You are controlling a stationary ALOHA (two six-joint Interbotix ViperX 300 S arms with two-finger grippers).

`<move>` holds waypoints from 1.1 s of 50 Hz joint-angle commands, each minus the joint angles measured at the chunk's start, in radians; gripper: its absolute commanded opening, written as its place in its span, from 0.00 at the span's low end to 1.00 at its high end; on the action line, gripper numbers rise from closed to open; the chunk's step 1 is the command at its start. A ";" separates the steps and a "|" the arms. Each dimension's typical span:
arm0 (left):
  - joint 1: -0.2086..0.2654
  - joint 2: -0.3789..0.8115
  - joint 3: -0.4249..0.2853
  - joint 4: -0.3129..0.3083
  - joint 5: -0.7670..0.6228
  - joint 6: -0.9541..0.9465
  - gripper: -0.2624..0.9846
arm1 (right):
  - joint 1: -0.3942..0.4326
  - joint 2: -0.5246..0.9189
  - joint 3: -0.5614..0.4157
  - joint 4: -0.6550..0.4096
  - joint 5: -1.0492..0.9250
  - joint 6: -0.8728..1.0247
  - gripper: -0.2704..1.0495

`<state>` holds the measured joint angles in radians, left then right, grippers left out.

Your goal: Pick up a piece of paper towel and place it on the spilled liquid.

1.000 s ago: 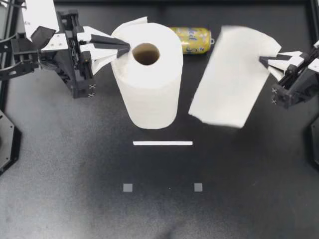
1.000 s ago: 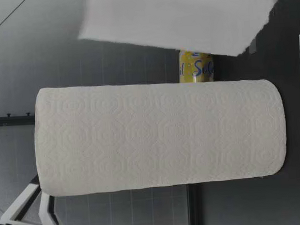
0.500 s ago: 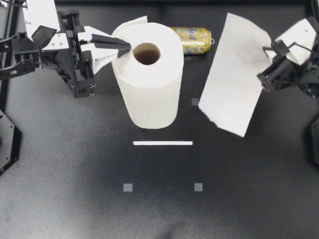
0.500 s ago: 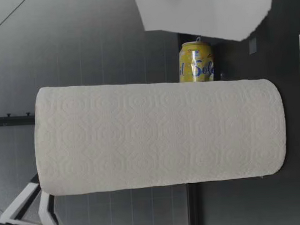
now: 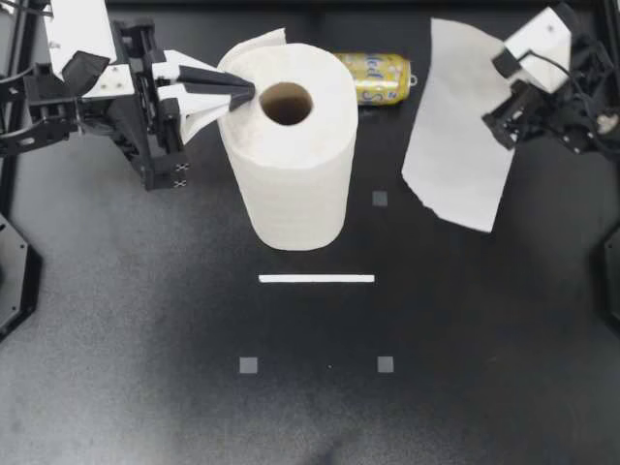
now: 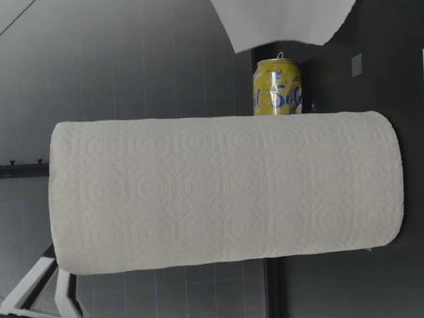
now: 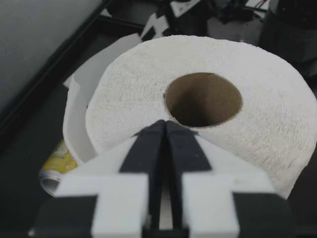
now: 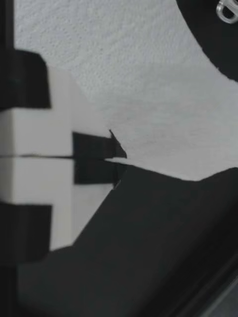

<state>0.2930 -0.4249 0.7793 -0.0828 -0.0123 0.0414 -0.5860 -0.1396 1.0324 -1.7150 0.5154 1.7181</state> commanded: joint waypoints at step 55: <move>0.005 0.011 0.002 0.000 -0.041 0.003 0.30 | -0.103 0.222 -0.225 -0.038 -0.054 0.009 0.13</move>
<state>0.2930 -0.4218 0.7869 -0.0828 -0.0552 0.0430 -0.6826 0.0936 0.8299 -1.7533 0.4571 1.7257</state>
